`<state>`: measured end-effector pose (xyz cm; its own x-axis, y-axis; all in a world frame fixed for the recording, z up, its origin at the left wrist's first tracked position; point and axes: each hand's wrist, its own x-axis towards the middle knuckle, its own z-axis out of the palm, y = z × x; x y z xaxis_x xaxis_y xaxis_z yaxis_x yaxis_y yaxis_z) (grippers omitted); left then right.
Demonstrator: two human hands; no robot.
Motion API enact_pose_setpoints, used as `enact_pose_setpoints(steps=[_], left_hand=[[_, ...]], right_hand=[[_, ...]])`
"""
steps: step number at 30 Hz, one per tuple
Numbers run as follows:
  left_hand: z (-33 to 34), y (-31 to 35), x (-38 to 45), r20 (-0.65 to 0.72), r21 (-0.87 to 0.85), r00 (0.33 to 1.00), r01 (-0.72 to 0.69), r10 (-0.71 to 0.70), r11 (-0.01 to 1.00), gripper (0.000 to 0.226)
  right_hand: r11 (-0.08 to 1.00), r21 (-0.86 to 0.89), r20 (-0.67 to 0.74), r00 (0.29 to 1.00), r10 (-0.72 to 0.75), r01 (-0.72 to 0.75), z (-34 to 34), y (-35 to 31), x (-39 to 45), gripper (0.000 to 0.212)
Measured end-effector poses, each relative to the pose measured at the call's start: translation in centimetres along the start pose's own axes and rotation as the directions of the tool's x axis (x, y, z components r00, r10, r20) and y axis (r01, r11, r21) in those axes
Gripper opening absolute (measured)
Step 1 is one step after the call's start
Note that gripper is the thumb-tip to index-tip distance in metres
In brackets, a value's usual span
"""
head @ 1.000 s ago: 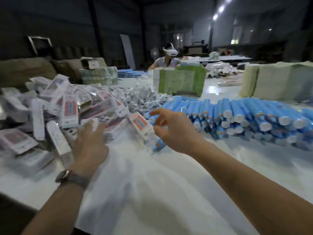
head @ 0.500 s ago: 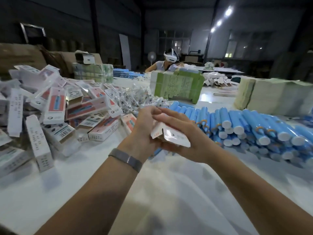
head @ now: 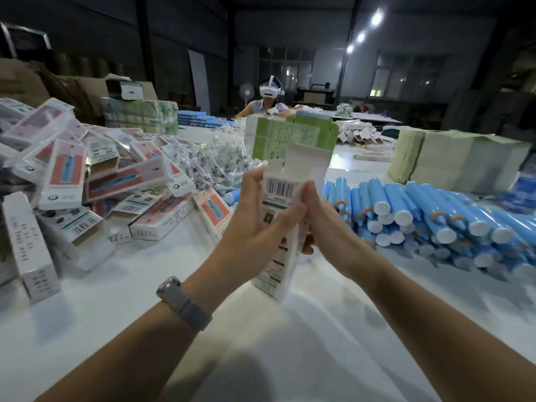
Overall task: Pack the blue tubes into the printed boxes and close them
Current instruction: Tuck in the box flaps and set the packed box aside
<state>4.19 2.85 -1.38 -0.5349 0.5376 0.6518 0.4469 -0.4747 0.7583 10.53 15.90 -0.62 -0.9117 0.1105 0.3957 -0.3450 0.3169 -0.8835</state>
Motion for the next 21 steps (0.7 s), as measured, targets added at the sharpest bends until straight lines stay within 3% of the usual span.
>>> enact_pose_setpoints(steps=[2,4,8,11,15,18,19,21], left_hand=[[-1.4,-0.4,0.1,-0.094,0.020,0.995,-0.019,0.021,1.000,0.039],[-2.5,-0.9,0.3,-0.176,0.035,0.984,-0.028,0.034,0.999,0.043],[-2.4,-1.6,0.2,-0.249,0.141,0.963,-0.071,0.105,0.987,0.056],[-2.6,-1.7,0.0,-0.237,0.163,0.969,-0.029,0.068,0.986,0.058],[-2.0,-1.6,-0.6,-0.043,0.072,0.995,0.096,-0.093,0.993,0.030],[-2.4,-1.5,-0.4,-0.130,0.055,0.988,0.091,-0.083,0.994,0.021],[-2.8,-1.6,-0.3,-0.156,0.065,0.985,0.081,-0.070,0.995,0.023],[-3.3,-1.8,-0.1,-0.174,0.131,0.984,0.052,-0.029,0.990,0.029]], right_hand=[[0.980,0.182,0.018,0.997,0.075,-0.077,-0.5,0.3,0.1,0.074],[0.976,0.195,-0.067,0.991,0.112,-0.097,-1.2,0.5,0.3,0.054],[0.985,-0.157,-0.185,0.982,0.036,-0.066,-1.1,1.3,0.3,0.010],[0.937,-0.342,-0.186,0.983,0.011,-0.075,-0.4,1.5,0.2,0.017],[0.758,-0.651,0.042,0.999,-0.023,0.045,-0.1,0.1,1.5,0.020],[0.679,-0.730,0.093,0.996,-0.016,0.079,0.1,-0.8,3.4,0.028],[0.615,-0.785,0.059,0.998,-0.038,0.070,0.1,-0.5,3.7,0.029],[0.381,-0.923,0.023,0.996,-0.089,0.056,0.2,0.8,3.4,0.030]])
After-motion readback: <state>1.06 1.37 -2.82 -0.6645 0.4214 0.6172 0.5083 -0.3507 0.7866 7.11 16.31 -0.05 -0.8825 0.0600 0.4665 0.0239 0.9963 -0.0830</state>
